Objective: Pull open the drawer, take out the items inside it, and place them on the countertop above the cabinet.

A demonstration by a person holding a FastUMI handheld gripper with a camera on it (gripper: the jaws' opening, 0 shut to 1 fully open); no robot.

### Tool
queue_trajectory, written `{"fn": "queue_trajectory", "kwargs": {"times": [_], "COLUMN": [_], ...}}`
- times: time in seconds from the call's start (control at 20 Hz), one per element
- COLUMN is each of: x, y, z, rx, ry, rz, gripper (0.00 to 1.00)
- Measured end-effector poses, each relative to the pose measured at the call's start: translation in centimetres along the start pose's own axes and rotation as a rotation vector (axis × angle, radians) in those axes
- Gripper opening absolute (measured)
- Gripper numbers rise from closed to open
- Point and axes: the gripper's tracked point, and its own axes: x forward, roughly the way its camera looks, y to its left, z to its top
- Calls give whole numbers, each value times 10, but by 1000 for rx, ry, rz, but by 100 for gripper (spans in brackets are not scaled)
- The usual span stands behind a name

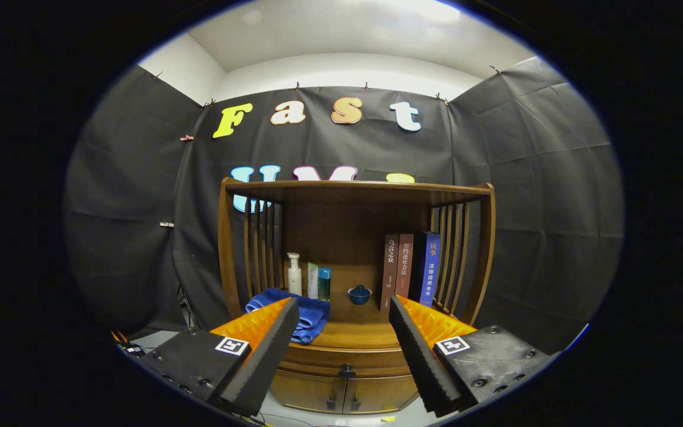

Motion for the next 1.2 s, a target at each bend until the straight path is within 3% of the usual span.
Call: {"fn": "queue_trajectory", "kwargs": {"times": [0.3, 0.6, 1.2], "x": [6, 21, 74], "y": [2, -5, -5], "z": [-3, -36, -200], "rx": [15, 40, 63], "ry": [-2, -2, 201], "rz": [9, -1, 2], "gripper": [99, 99, 100]}}
